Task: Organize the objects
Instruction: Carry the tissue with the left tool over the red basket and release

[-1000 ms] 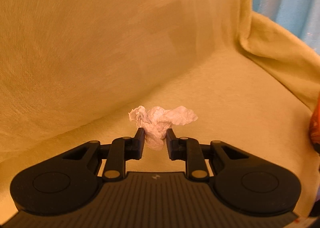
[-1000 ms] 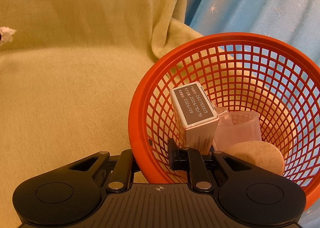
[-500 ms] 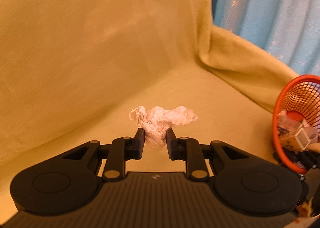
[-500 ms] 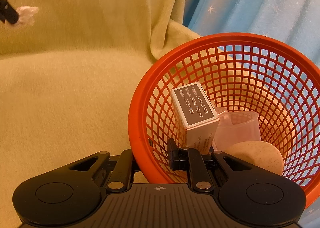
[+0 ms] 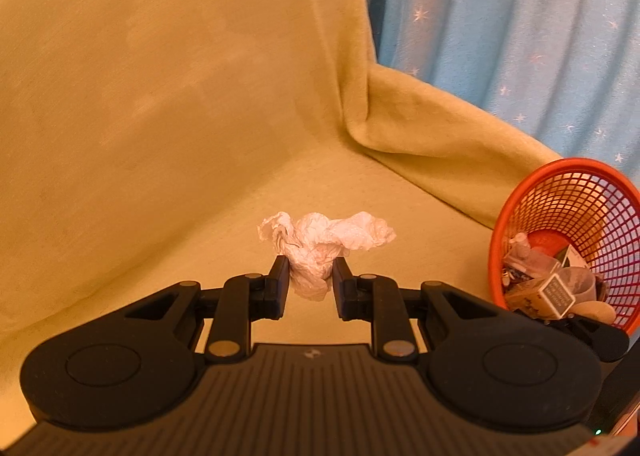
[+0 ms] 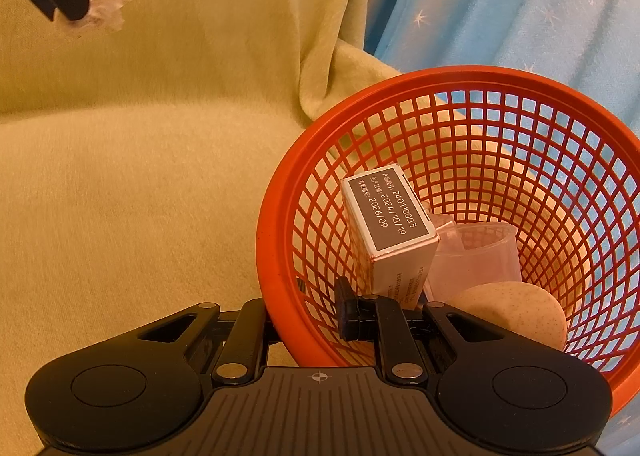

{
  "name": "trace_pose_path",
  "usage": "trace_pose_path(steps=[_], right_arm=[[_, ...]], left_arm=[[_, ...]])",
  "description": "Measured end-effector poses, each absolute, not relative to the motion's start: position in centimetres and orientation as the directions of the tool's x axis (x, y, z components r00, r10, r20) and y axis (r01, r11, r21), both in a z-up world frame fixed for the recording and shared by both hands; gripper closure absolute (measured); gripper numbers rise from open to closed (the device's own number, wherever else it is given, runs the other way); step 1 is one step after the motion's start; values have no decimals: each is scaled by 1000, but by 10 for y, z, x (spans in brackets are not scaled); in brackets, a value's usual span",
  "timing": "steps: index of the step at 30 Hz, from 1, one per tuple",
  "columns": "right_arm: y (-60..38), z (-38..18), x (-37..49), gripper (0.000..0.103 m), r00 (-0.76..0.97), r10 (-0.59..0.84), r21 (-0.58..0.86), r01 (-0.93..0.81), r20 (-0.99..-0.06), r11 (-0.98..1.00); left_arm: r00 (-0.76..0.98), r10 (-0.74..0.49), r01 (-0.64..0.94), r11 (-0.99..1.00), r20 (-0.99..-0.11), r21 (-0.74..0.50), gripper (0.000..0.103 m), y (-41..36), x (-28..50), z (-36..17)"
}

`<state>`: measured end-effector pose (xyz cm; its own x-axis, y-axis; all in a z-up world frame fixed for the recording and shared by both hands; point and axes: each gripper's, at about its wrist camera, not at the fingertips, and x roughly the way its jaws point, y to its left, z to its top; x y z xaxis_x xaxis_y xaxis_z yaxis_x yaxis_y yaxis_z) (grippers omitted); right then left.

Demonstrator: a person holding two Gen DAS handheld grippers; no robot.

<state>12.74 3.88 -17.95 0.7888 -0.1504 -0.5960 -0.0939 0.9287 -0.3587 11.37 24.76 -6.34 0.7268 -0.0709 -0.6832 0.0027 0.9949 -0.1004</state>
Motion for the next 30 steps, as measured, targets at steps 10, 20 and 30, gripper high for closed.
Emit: trace_pose_path(steps=[10, 20, 30], right_arm=[[39, -179, 127, 91, 788, -151, -359, -94, -596, 928], [39, -179, 126, 91, 788, -151, -360, -94, -597, 928], [40, -178, 126, 91, 787, -152, -360, -94, -597, 928]], left_arm=[[742, -109, 51, 993, -661, -106, 84, 229, 116, -54], [750, -144, 101, 990, -646, -103, 84, 217, 118, -47], [747, -174, 149, 984, -641, -94, 84, 201, 123, -37]])
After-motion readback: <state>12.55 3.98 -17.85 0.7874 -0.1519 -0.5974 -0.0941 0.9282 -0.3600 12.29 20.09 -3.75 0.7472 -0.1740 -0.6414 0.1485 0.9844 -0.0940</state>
